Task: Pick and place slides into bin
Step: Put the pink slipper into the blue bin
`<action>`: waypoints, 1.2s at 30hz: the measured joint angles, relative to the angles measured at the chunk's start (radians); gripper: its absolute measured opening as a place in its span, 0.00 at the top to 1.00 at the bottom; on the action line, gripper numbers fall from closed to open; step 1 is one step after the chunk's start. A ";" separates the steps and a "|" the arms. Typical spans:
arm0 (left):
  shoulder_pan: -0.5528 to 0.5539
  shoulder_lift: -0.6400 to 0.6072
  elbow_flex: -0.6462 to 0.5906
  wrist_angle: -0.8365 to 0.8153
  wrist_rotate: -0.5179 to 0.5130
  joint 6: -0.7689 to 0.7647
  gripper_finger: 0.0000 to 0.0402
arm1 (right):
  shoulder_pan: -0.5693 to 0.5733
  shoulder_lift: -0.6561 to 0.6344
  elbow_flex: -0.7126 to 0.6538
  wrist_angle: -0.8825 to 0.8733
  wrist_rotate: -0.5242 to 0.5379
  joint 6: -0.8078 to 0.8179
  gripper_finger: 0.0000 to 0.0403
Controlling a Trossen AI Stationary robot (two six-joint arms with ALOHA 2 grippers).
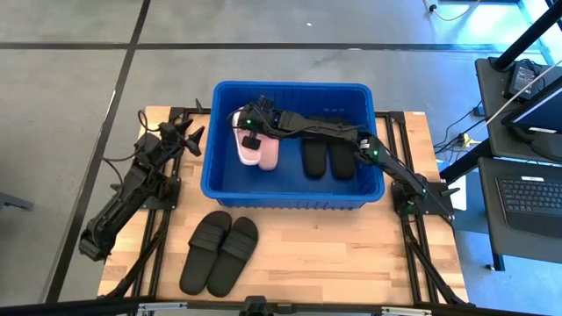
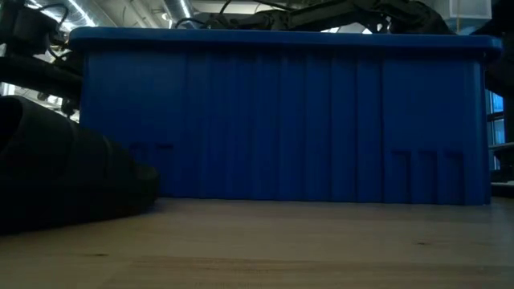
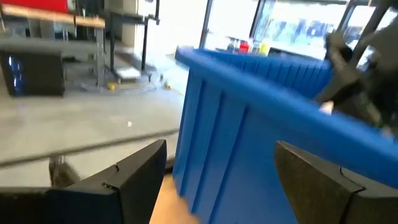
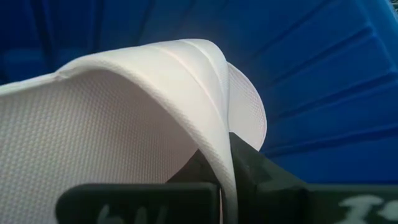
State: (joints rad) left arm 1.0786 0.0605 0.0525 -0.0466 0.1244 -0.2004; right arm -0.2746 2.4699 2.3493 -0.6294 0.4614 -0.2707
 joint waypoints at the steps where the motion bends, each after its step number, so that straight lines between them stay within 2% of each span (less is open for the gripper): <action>1: 0.000 0.000 0.000 0.018 -0.003 0.000 0.28 | 0.000 0.000 0.000 -0.007 0.000 0.000 0.96; 5: 0.000 0.000 0.000 0.057 -0.011 0.001 0.28 | 0.001 0.000 0.000 -0.016 0.000 -0.003 0.96; 9: 0.000 0.000 0.000 0.079 -0.066 0.004 0.28 | 0.001 0.000 0.000 -0.020 0.000 -0.003 0.96; 13: 0.000 0.000 0.005 0.135 -0.055 0.102 0.28 | 0.001 0.000 0.000 -0.020 0.000 -0.004 0.96; 18: 0.000 0.000 0.080 0.145 -0.117 0.191 0.28 | 0.001 0.000 0.000 -0.019 -0.001 -0.004 0.96; 21: 0.000 0.001 0.155 0.139 -0.108 0.211 0.28 | 0.001 0.000 0.000 -0.020 -0.001 -0.004 0.96; 23: 0.000 0.012 0.213 0.112 -0.082 0.210 0.28 | 0.001 0.000 0.000 -0.019 -0.001 -0.004 0.96; 27: 0.000 0.072 0.329 -0.047 -0.029 0.212 0.28 | 0.001 0.000 0.000 -0.019 -0.002 -0.004 0.96; 31: -0.009 0.193 0.445 -0.207 0.042 0.212 0.28 | 0.001 0.000 0.000 -0.018 -0.002 -0.004 0.96; 34: -0.035 0.290 0.523 -0.251 0.088 0.234 0.28 | 0.001 0.000 0.000 -0.018 -0.002 -0.004 0.96; 36: -0.061 0.354 0.567 -0.269 0.094 0.303 0.28 | 0.001 0.000 0.000 -0.018 -0.002 -0.004 0.96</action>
State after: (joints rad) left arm 1.0172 0.4145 0.6193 -0.3156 0.2180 0.1023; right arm -0.2741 2.4699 2.3493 -0.6472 0.4595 -0.2745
